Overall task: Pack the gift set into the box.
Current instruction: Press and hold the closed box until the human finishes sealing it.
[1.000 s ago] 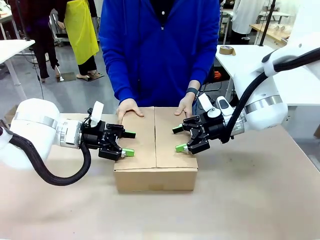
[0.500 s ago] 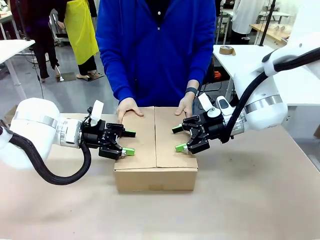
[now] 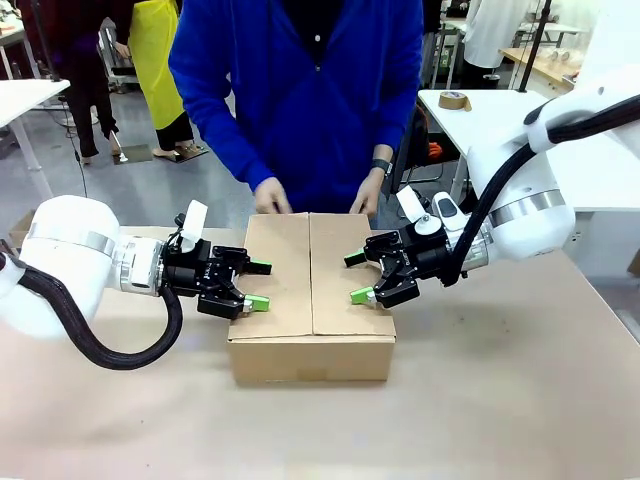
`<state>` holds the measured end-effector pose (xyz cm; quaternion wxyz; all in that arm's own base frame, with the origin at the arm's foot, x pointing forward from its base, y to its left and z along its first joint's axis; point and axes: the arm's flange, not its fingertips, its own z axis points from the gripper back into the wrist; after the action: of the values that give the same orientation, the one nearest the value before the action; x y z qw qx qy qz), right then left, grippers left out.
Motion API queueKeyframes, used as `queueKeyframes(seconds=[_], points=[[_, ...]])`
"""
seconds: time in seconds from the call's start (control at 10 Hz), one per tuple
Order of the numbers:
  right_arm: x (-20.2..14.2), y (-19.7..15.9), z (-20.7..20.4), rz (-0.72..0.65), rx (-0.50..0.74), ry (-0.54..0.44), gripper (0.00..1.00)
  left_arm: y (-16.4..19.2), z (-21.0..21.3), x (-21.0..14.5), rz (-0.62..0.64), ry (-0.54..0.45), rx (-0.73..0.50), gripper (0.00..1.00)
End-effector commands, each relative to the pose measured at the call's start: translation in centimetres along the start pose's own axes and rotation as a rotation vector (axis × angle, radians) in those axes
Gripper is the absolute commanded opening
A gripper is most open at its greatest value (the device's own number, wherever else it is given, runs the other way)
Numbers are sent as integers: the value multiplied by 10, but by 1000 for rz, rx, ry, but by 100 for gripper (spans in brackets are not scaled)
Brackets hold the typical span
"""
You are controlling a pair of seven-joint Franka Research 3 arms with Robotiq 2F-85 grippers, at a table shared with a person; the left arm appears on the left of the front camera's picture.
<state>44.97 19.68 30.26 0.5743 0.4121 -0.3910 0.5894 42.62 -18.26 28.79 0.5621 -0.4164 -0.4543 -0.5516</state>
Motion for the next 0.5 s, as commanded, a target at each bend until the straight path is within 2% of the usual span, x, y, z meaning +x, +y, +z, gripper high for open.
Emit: queueKeyframes(seconds=[0.0,0.4], points=[[0,1,-1,9,-1,3,100,-1,0,-3,-13,7,-3,100],[0,1,-1,9,-1,3,100,-1,0,-3,-13,7,-3,100]])
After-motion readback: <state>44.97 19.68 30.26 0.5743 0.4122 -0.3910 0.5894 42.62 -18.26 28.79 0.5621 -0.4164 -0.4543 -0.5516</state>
